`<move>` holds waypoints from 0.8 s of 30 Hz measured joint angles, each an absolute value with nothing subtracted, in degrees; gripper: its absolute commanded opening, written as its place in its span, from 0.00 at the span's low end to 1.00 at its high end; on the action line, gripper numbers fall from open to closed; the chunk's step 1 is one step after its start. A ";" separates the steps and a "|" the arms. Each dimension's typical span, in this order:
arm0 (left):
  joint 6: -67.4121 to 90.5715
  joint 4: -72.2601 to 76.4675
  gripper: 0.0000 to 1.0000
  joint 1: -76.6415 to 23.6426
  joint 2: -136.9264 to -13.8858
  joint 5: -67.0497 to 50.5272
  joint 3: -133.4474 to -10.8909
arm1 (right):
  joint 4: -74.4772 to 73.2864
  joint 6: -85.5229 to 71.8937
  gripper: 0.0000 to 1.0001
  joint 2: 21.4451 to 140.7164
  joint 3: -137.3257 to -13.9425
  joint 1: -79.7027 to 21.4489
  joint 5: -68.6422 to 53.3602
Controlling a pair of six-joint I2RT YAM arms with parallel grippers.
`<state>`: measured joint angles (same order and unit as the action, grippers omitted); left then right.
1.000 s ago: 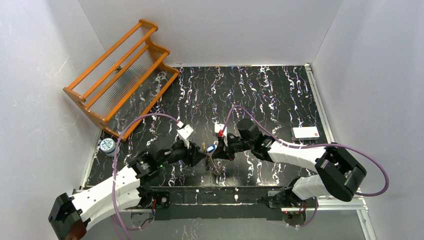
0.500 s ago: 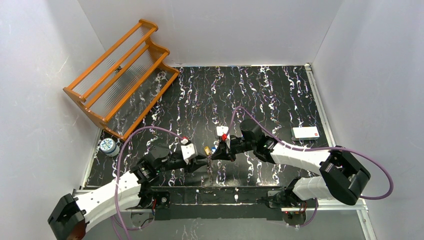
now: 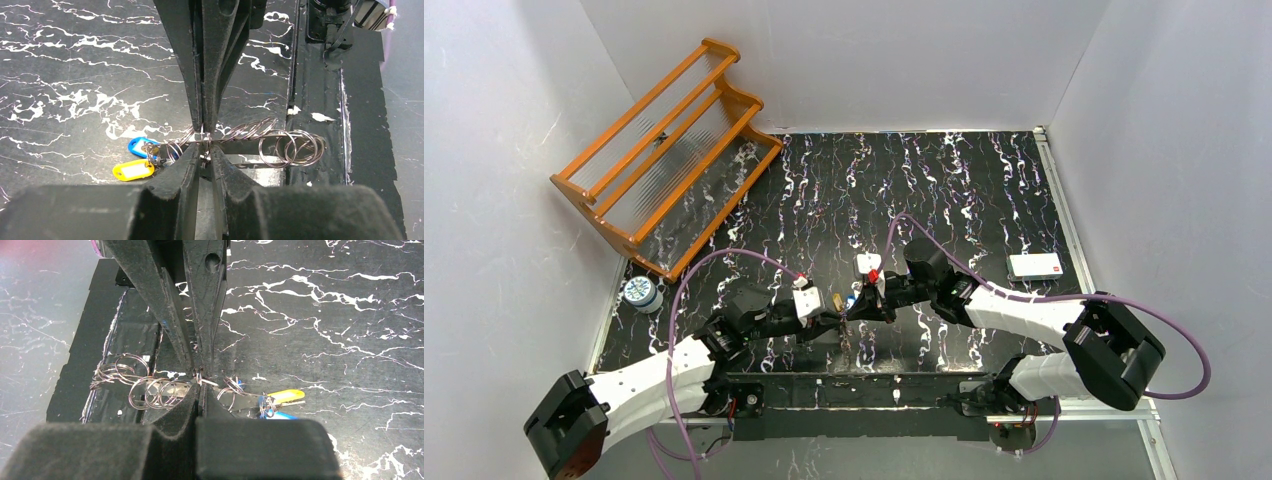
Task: Put the keys on the keyring
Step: Adjust the key on the keyring.
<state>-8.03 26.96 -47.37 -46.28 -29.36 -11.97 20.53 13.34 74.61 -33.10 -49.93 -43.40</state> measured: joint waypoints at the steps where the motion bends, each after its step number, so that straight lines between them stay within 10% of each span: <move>1: -7.97 27.11 0.12 -47.37 -46.26 -29.12 -11.97 | 20.53 13.41 0.01 74.61 -33.08 -49.93 -43.53; 15: -5.56 27.77 0.00 -47.37 -48.10 -26.72 -12.75 | 20.29 13.72 0.01 74.61 -33.10 -49.82 -43.53; 24: -2.76 22.13 0.00 -47.37 -48.71 -22.90 -17.15 | 20.23 13.56 0.42 74.41 -33.10 -49.69 -41.39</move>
<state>-2.76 22.13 -47.37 -48.71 -22.90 -17.15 20.23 13.56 74.41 -33.10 -49.69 -41.39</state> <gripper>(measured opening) 0.018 0.342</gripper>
